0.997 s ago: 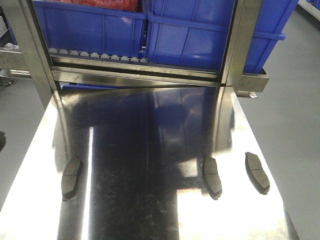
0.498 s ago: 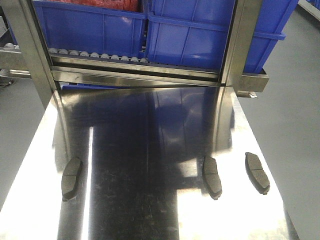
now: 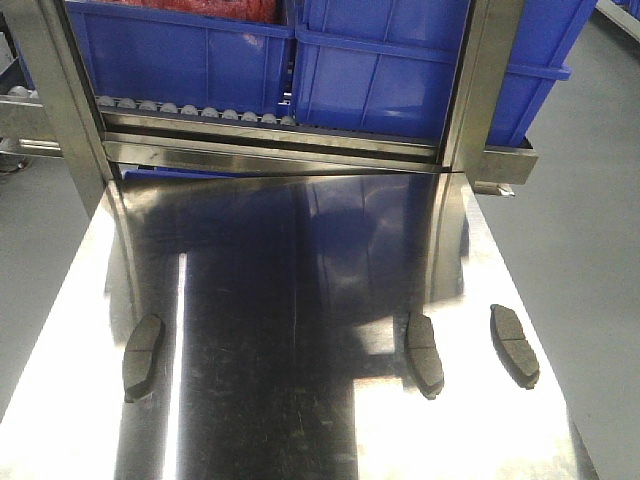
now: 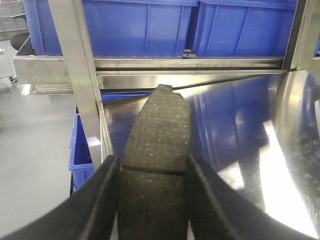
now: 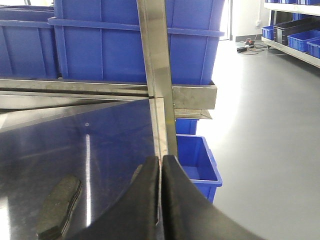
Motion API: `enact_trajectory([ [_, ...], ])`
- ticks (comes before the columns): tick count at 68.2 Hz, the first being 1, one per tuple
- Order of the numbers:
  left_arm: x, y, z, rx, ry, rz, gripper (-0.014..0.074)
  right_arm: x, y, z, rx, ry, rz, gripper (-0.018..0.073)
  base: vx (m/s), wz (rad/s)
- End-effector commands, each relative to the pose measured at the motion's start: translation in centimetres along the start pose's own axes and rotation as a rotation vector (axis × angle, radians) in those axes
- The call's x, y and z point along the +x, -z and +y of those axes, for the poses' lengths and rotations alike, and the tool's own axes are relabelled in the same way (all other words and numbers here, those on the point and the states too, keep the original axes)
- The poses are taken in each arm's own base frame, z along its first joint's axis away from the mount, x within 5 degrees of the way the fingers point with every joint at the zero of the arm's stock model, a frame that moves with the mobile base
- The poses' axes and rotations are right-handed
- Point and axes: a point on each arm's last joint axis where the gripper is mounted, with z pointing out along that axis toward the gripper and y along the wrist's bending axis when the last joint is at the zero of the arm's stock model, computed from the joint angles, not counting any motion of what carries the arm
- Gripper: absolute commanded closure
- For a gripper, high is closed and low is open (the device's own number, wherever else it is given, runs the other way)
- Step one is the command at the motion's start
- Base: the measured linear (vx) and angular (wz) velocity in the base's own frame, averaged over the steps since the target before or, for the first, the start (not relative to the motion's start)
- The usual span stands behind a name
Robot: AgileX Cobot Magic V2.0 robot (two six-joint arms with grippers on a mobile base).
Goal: Move and align brake pads A on conveyor
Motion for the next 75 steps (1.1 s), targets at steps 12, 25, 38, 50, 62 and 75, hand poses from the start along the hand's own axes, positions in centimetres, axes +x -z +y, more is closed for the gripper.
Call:
enact_trajectory([
  [12,-1.7,0.3,0.1,0.002,0.017,-0.123,0.045,-0.2,0.0,0.0,-0.001,0.011,-0.068,0.0562,0.0,0.0],
  [25,-1.7,0.3,0.1,0.002,0.017,-0.123,0.045,-0.2,0.0,0.0,-0.001,0.011,-0.068,0.0562,0.0,0.0],
  [38,-1.7,0.3,0.1,0.002,0.017,-0.123,0.045,-0.2,0.0,0.0,-0.002,0.008,-0.068,0.0562,0.0,0.0],
  [50,-1.7,0.3,0.1,0.002,0.017,-0.123,0.045,-1.6,0.3,0.1,-0.006,-0.003,-0.113,0.0562,0.0,0.0],
  [62,-1.7,0.3,0.1,0.002,0.017,-0.123,0.045,-6.9,0.6,0.4,0.007,0.039,-0.075,0.0562,0.0,0.0],
  [75,-1.7,0.3,0.1,0.002,0.017,-0.123,0.045,-11.7,-2.1,0.5,0.042,0.08,0.166,0.0561,0.0,0.0],
])
